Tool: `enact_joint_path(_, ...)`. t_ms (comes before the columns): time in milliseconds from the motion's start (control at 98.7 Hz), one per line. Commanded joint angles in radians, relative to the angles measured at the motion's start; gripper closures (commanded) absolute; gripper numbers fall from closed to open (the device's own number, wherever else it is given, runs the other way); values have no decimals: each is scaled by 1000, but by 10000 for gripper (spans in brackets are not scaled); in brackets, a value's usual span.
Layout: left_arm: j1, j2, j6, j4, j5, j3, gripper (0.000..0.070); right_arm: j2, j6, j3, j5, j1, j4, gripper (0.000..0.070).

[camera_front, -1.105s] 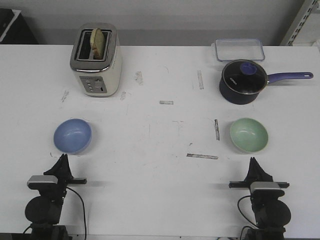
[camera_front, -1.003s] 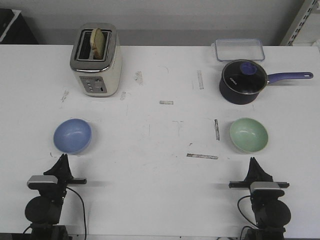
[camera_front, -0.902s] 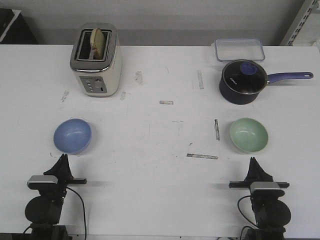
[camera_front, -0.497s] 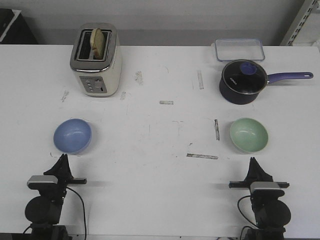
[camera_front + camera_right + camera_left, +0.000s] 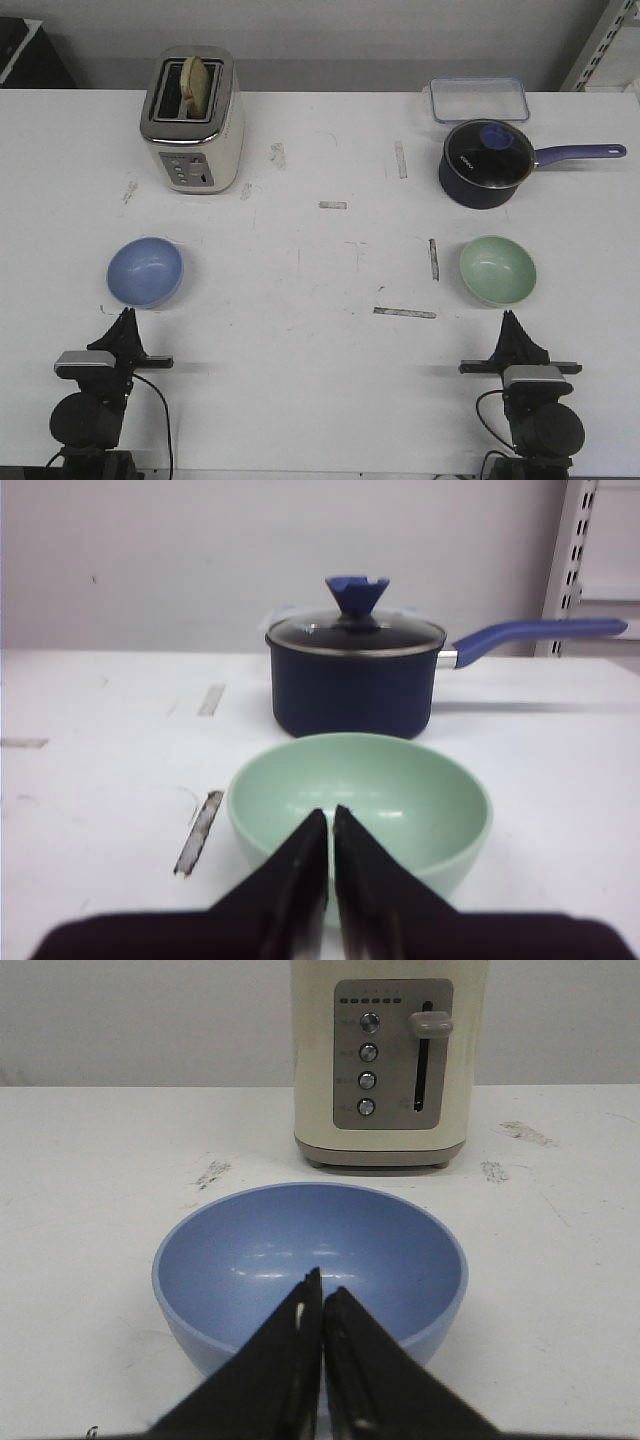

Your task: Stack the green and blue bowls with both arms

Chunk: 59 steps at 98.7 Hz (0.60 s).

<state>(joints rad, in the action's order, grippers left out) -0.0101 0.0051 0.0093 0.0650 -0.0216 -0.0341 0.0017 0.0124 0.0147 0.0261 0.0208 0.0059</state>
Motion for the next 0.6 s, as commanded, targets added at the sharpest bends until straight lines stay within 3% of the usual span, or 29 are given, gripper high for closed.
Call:
enact_joint_path(0,0,-2,-2,12,1,21,699,0,26,-2,-1,1,51,694)
enact_joint_path(91,0,-2,-2,12,1,21,699,0,36,18,-3,1,126,694)
enact_joint_path(172,0,-2,-2,12,1,21,699,1,37,85,-31,1,114,694)
enact_joint_path(324,0,-2,-2,14,1,21,699,74,14,304,-106,1,15,694)
enact_joint_path(466,0,-2,-2,39,1,21,699,245,13,556,-103,1,-124,688)
enact_joint_path(517,0,-2,-2,46,1,21,699,321,13,643,-100,1,-185,656)
enact_joint_path(588,0,-2,-2,48,1,21,699,432,13,760,-99,1,-280,524)
